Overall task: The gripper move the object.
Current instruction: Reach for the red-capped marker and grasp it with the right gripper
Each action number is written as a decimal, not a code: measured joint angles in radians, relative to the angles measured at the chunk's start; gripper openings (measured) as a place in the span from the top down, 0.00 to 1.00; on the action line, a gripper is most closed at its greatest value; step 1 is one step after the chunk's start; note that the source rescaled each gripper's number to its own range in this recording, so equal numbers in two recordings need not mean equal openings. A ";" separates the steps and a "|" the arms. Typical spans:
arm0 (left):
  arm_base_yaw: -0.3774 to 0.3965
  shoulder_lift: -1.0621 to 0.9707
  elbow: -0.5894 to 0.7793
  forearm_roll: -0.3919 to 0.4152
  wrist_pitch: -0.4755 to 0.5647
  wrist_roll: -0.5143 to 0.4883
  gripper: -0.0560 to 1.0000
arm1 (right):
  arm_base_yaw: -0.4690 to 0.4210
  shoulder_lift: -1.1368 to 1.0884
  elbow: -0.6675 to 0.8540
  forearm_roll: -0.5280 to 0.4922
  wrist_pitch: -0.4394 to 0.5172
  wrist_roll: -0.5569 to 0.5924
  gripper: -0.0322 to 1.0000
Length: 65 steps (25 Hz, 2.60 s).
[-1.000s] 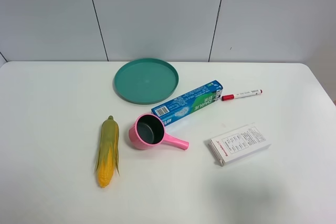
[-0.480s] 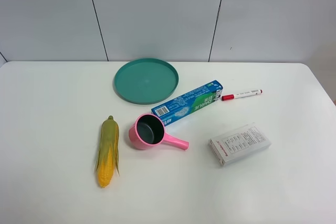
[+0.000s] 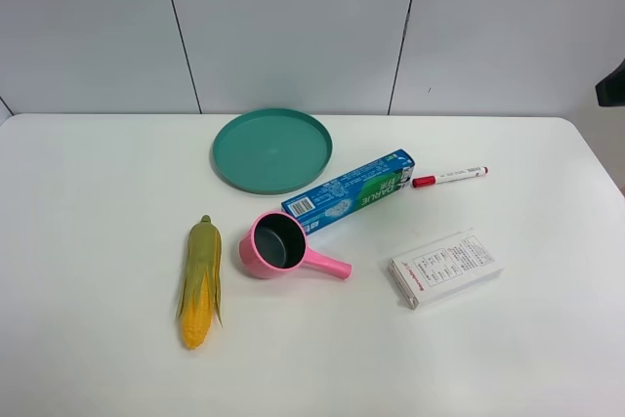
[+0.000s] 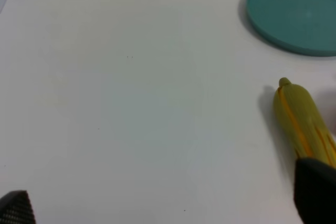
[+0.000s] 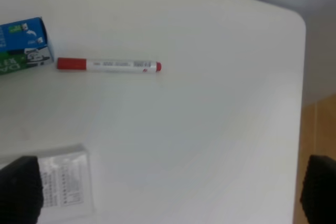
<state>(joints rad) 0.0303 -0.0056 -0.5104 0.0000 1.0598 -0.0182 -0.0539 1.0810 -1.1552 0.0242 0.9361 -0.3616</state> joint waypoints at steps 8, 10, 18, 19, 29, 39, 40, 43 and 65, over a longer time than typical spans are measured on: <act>0.000 0.000 0.000 0.000 0.000 0.000 0.00 | 0.120 0.167 -0.018 -0.002 -0.153 -0.137 0.00; 0.000 0.000 0.000 0.000 0.000 0.000 0.00 | 0.147 0.211 -0.019 -0.002 -0.184 -0.142 0.00; 0.000 0.000 0.000 0.000 0.000 0.000 0.00 | 0.164 0.366 -0.019 -0.002 -0.209 0.005 0.00; 0.000 0.000 0.000 0.000 0.000 0.000 0.00 | 0.164 0.379 -0.019 -0.002 -0.213 0.030 0.00; 0.000 0.000 0.000 0.000 0.000 0.000 0.00 | 0.164 0.488 -0.019 -0.005 -0.275 0.387 0.00; 0.000 0.000 0.000 0.000 0.000 0.000 0.00 | 0.164 0.520 -0.019 -0.168 -0.311 0.965 0.00; 0.000 0.000 0.000 0.000 0.000 0.000 0.00 | 0.164 0.523 -0.019 -0.173 -0.311 1.029 0.00; 0.000 0.000 0.000 0.000 0.000 0.000 0.00 | 0.164 0.539 -0.019 -0.187 -0.311 1.186 0.04; 0.000 0.000 0.000 0.000 0.000 0.000 0.00 | 0.164 0.977 -0.271 -0.105 -0.272 1.508 0.08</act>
<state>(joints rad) 0.0303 -0.0056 -0.5104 0.0000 1.0598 -0.0182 0.1099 2.0576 -1.4258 -0.0807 0.6637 1.1460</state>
